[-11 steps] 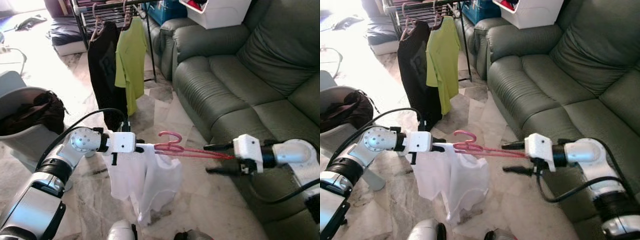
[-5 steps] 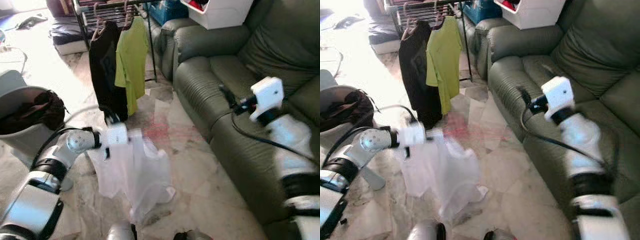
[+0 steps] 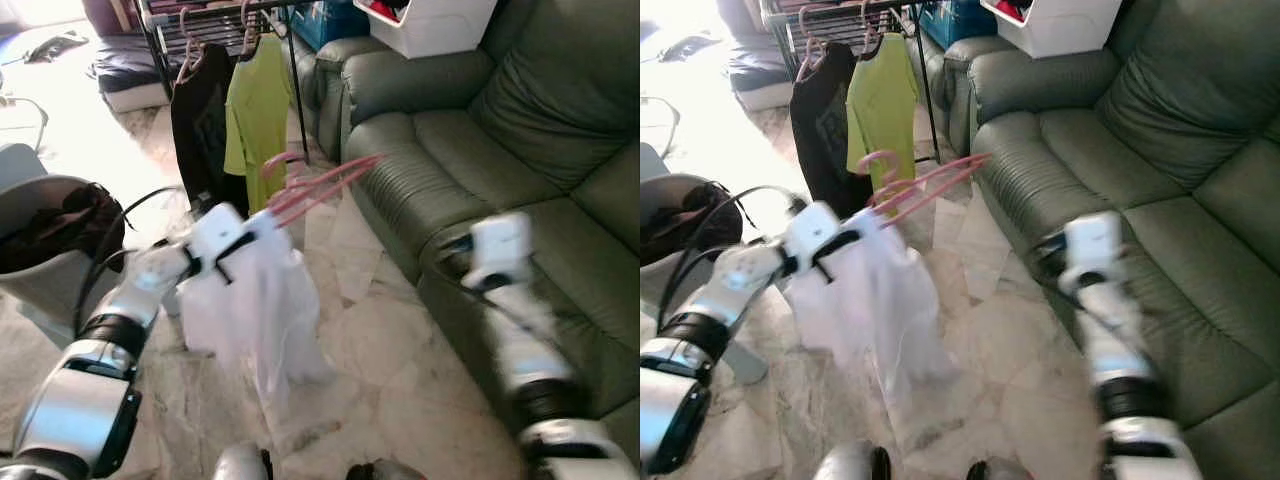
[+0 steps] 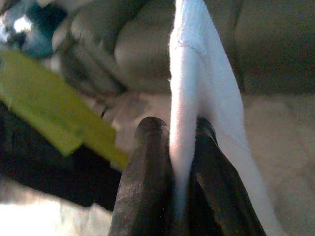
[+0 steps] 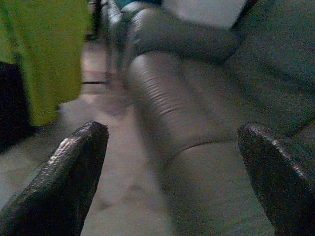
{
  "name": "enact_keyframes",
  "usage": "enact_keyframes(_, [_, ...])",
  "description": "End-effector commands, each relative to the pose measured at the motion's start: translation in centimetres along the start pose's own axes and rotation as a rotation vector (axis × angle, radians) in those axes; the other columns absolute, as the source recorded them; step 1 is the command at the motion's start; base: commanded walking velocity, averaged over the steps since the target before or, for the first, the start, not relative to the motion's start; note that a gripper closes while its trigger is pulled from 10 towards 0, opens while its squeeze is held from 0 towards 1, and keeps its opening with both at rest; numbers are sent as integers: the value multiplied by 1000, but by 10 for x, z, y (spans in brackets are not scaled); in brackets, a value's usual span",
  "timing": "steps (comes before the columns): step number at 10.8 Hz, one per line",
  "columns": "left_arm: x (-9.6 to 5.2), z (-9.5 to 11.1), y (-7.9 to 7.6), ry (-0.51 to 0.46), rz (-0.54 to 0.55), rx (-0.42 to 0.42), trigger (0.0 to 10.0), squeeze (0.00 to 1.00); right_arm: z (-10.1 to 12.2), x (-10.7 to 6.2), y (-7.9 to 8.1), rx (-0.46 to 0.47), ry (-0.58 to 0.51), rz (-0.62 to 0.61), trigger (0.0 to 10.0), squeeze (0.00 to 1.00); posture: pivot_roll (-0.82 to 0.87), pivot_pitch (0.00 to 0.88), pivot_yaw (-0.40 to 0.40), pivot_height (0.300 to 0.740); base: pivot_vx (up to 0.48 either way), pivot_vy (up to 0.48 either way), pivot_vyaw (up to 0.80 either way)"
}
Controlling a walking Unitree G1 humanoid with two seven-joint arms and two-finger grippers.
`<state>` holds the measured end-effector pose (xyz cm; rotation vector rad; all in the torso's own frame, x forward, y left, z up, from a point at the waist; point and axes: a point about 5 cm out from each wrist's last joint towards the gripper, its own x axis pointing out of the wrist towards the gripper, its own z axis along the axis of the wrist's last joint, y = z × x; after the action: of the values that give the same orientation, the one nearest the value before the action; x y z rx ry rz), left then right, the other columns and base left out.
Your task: Hang hanger
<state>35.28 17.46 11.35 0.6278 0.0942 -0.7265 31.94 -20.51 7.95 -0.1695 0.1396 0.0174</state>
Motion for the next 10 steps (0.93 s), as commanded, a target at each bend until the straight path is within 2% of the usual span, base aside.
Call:
enact_keyframes(1, [2,31,15,-130,-11,74,0,0,0,1,15,69,-12,146,10000,0,-25,12,-21,740,0,0,0])
enact_keyframes(2, [1,48,16,-198,-82,162,0,0,-2,0,28,148,15,209,10000,898,-21,16,-19,740,0,0,0])
enact_keyframes(3, [-3,61,12,-263,-185,237,0,0,0,-2,42,164,19,294,10000,1000,-16,18,-17,740,0,0,0])
enact_keyframes(4, [-5,72,8,-330,-244,262,0,0,4,-5,58,190,22,432,10000,349,-12,18,-16,740,0,0,0])
enact_keyframes(5, [-5,73,3,-337,-276,296,0,0,7,-7,68,226,16,527,10000,0,-9,20,-16,740,0,0,0])
enact_keyframes(6, [-5,75,-4,-352,-315,329,0,0,10,-9,75,201,7,613,10000,0,-10,20,-19,740,0,0,0])
enact_keyframes(7, [-4,85,-9,-403,-341,322,0,0,12,-8,75,153,2,630,10000,0,-12,19,-21,740,0,0,0])
enact_keyframes(10, [-7,94,-16,-454,-396,352,0,0,22,-2,65,152,-25,632,10000,0,-16,18,-26,740,0,0,0])
